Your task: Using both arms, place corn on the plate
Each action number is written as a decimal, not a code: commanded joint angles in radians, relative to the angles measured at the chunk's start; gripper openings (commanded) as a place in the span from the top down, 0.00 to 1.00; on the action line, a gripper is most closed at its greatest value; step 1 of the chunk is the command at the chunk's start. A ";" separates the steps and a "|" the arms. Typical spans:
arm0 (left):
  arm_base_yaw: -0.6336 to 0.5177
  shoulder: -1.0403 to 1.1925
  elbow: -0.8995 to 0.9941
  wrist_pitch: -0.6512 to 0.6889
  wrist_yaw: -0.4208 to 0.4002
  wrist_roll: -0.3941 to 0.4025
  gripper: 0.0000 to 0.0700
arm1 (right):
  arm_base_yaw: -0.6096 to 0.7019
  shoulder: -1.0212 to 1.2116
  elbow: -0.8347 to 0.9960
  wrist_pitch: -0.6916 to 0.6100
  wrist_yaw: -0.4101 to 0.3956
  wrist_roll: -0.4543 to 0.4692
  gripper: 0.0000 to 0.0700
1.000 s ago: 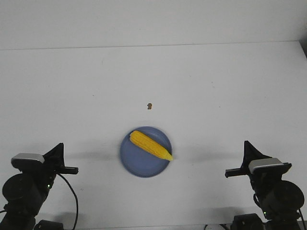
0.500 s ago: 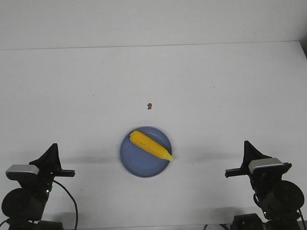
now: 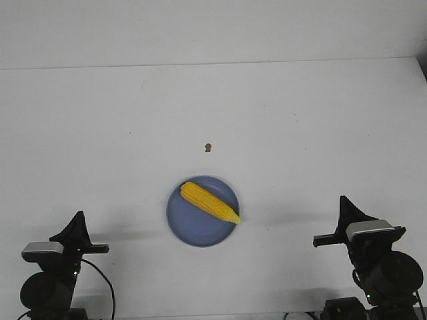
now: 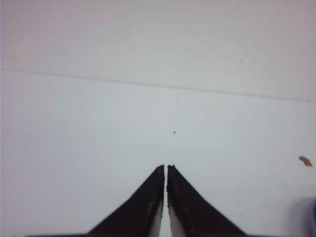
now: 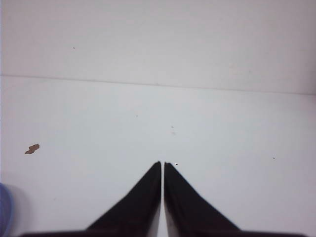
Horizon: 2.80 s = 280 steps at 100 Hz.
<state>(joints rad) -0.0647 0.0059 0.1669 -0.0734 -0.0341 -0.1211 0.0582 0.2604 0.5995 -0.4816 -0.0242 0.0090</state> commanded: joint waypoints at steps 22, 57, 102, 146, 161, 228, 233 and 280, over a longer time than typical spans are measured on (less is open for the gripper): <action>0.015 -0.003 -0.061 0.098 -0.003 0.007 0.98 | 0.000 0.002 0.008 0.010 0.002 0.015 0.98; 0.015 -0.003 -0.136 0.212 -0.003 0.003 0.98 | 0.000 0.002 0.008 0.010 0.002 0.015 0.98; 0.015 -0.003 -0.153 0.240 -0.003 0.003 0.98 | 0.000 0.002 0.008 0.010 0.002 0.015 0.98; 0.015 -0.003 -0.153 0.240 -0.003 0.003 0.98 | 0.000 0.002 0.008 0.010 0.002 0.015 0.98; 0.015 -0.003 -0.153 0.239 -0.003 0.003 0.98 | 0.000 0.002 0.008 0.010 0.002 0.015 0.98; 0.015 -0.003 -0.153 0.239 -0.003 0.003 0.98 | 0.000 -0.112 -0.133 0.195 0.006 -0.024 0.98; 0.015 -0.003 -0.153 0.239 -0.003 0.003 0.98 | 0.000 -0.140 -0.172 0.235 0.006 -0.024 0.98; 0.014 -0.003 -0.153 0.239 -0.003 0.003 0.98 | -0.002 -0.259 -0.393 0.387 0.006 -0.002 0.98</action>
<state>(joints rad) -0.0502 0.0055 0.0338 0.1547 -0.0349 -0.1211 0.0578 0.0017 0.2138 -0.1139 -0.0219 -0.0013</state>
